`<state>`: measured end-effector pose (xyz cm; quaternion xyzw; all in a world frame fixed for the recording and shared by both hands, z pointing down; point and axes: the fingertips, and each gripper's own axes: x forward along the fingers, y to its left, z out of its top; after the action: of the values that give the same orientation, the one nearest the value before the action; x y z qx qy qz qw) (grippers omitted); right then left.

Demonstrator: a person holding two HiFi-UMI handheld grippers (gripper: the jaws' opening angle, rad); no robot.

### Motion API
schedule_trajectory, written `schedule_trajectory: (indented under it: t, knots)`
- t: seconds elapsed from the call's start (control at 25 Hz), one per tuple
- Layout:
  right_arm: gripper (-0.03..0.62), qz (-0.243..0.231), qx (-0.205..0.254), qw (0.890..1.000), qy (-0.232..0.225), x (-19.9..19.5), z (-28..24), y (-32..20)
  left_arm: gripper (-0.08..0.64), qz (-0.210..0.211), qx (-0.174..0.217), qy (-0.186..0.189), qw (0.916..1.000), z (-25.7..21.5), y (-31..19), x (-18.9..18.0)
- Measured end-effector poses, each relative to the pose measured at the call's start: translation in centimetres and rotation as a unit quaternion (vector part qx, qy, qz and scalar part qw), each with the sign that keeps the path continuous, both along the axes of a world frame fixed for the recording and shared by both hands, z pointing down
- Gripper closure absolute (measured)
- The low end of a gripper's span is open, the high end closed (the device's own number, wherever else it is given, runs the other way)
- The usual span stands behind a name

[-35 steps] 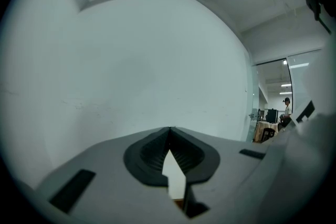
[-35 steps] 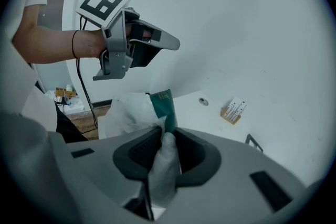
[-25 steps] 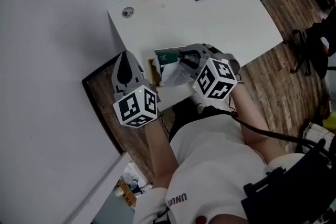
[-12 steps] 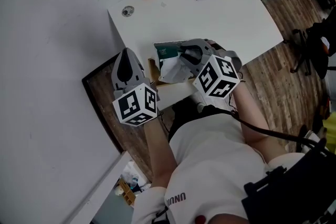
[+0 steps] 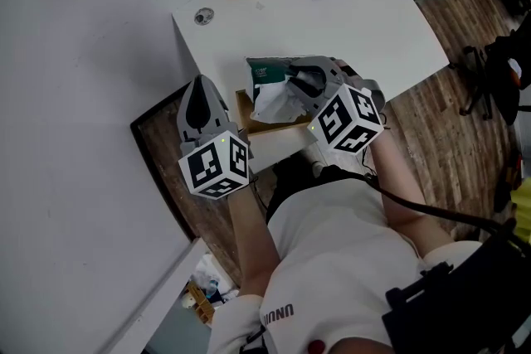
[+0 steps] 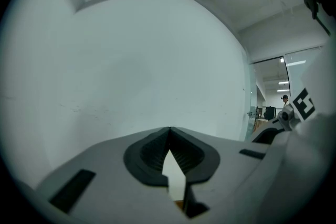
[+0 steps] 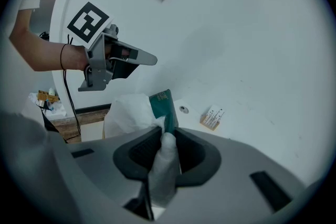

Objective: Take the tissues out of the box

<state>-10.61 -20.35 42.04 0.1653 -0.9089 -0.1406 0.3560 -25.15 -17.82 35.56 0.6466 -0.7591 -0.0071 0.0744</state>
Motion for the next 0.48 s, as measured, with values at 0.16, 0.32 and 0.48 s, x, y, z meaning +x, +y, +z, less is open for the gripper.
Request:
schedule_trajectory:
  t: [0.16,0.32,0.48]
  knots:
    - [0.505,0.009,0.003,1.000,-0.004,0.19,-0.26,-0.26,0.548,-0.002,0.000,0.001,1.0000,-0.04,0.13,-0.11]
    - [0.505,0.017,0.007,1.000,-0.013,0.27,-0.63,-0.37,0.548,-0.004,0.001,0.002,1.0000,-0.02,0.37,-0.14]
    - [0.505,0.025,0.012,0.999,-0.021,0.31,-0.92,-0.52,0.548,-0.007,0.002,0.004,1.0000,0.13,0.68,-0.18]
